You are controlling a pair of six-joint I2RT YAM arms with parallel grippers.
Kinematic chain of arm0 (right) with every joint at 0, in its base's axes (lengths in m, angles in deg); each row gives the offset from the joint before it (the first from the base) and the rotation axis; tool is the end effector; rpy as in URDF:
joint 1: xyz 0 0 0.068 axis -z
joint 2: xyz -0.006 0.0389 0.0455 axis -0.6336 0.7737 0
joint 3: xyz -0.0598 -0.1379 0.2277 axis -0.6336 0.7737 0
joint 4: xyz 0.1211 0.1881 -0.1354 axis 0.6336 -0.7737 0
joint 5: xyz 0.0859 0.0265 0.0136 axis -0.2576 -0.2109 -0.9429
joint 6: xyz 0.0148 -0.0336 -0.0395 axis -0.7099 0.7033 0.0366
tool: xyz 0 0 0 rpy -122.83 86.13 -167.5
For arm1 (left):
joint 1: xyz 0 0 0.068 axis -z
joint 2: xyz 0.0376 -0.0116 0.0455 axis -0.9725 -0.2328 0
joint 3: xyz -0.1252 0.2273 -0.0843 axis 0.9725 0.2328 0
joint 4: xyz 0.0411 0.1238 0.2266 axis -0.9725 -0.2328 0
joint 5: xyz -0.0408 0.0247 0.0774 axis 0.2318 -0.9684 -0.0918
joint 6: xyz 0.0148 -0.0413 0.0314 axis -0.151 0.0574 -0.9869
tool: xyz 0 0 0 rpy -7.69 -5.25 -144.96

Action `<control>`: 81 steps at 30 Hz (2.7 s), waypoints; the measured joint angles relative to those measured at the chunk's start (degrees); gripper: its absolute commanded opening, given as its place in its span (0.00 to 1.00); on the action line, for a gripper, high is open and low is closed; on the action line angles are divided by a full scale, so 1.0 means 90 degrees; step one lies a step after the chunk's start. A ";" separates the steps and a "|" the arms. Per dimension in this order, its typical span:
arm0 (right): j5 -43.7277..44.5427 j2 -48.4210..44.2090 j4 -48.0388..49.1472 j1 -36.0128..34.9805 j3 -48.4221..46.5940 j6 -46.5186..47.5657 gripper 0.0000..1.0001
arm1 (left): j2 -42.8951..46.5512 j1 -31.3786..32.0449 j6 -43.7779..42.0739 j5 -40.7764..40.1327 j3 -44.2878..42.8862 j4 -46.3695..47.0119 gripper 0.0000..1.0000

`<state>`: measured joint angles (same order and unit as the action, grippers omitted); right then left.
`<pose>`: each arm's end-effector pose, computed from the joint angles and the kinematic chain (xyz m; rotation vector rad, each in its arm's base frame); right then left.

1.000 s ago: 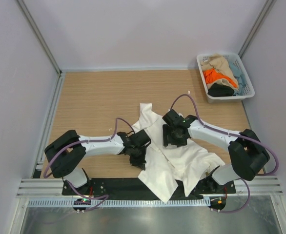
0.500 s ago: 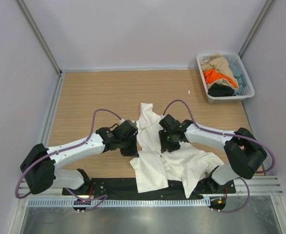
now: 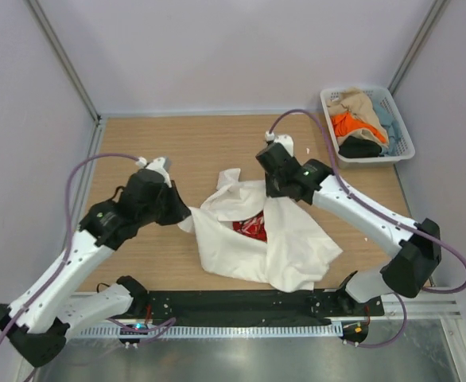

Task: Fold and stack the t-shirts
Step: Flatten the tshirt out

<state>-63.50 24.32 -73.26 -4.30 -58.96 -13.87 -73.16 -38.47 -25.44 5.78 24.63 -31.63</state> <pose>0.2264 0.1986 0.2945 -0.1702 2.4879 0.0717 0.1457 -0.1128 0.3305 -0.1369 2.4441 -0.6380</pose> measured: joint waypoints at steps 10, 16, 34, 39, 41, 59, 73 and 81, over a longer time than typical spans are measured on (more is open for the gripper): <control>0.0772 -0.0818 -0.0257 0.0068 -0.3325 0.1168 0.01 | 0.1022 -0.0155 -0.1455 -0.0891 -0.2759 -0.0942 0.00; 0.0454 -0.1829 -0.0063 0.0068 -0.3806 0.1455 0.01 | 0.1387 -0.0155 -0.2064 -0.1049 -0.4167 -0.1231 0.00; -0.1409 0.3084 0.2494 0.1107 -0.7283 0.1729 0.46 | 0.1273 -0.0117 -0.1212 0.0335 -0.1824 -0.0308 0.00; -0.1882 0.4988 0.0979 0.1559 -0.7669 0.1282 0.68 | 0.0750 -0.0041 -0.0493 0.1069 -0.0522 0.0401 0.00; -0.1945 0.4779 0.0568 0.1690 -0.6686 0.1214 0.77 | 0.0629 -0.0032 -0.0328 0.1073 -0.0381 0.0418 0.00; -0.3781 0.1066 0.2652 0.1736 0.0449 -0.0211 0.45 | 0.0665 -0.0024 0.0833 0.0559 0.0867 0.0051 0.00; -0.4410 0.0947 0.4362 0.0959 0.2251 -0.2059 0.58 | 0.0741 -0.0078 0.0721 0.0389 0.0474 -0.0206 0.00; -0.4308 0.0920 0.4996 0.0913 0.2807 -0.2623 0.52 | 0.0690 -0.0107 0.0714 0.0379 0.0425 -0.0206 0.00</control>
<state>-102.28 32.60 -28.30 3.92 -33.69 -37.48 -66.95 -39.44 -19.02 9.19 28.46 -33.48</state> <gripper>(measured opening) 0.547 0.006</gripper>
